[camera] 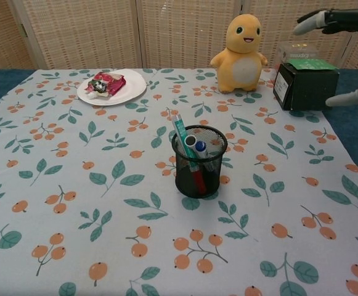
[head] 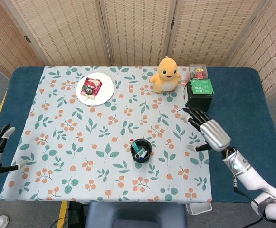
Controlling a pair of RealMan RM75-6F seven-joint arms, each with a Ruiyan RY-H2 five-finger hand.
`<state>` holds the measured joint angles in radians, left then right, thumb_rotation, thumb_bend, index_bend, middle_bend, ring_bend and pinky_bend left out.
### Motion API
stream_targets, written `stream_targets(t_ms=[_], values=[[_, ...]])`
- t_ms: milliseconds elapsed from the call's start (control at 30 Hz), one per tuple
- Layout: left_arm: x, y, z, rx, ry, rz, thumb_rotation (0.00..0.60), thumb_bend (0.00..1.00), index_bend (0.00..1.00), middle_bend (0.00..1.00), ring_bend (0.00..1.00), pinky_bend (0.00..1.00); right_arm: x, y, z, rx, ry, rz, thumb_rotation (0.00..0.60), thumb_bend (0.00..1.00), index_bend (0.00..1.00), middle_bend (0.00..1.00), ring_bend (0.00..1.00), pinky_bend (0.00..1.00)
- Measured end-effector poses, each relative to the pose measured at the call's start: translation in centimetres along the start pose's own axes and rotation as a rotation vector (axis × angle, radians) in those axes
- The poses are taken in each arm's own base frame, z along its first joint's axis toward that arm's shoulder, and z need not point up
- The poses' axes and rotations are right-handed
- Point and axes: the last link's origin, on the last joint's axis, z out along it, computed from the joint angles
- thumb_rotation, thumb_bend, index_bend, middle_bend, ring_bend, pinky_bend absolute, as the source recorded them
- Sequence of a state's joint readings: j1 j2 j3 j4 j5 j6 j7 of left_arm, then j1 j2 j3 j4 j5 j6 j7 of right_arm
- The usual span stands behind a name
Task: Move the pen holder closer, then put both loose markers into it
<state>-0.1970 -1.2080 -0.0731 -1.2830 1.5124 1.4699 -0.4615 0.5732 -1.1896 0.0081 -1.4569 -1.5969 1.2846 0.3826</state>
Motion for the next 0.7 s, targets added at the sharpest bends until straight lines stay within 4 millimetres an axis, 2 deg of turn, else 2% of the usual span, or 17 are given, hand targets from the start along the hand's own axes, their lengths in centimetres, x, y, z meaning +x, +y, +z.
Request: stream_targets(t_ms=[267, 467, 567, 700], values=[[0.8, -0.1, -0.2, 0.018, -0.001, 0.017, 0.6, 0.05, 0.0, 0.0, 0.0, 0.2, 0.5, 3.3, -7.4, -0.272, 0.054, -0.289, 0.6, 0.14, 0.11, 0.0, 0.0, 0.0], [0.7, 0.2, -0.2, 0.023, -0.011, 0.048, 0.6, 0.05, 0.0, 0.0, 0.0, 0.2, 0.5, 4.4, -13.2, -0.5, 0.127, -0.383, 0.6, 0.14, 0.09, 0.0, 0.0, 0.0], [0.4, 0.4, -0.2, 0.021, -0.026, 0.055, 0.6, 0.05, 0.0, 0.0, 0.0, 0.2, 0.3, 4.5, -15.1, -0.564, 0.165, -0.372, 0.6, 0.15, 0.08, 0.0, 0.0, 0.0], [-0.1, 0.6, -0.3, 0.019, -0.046, 0.064, 0.6, 0.05, 0.0, 0.0, 0.0, 0.2, 0.4, 4.6, -16.1, -0.586, 0.179, -0.363, 0.6, 0.16, 0.07, 0.0, 0.0, 0.0]])
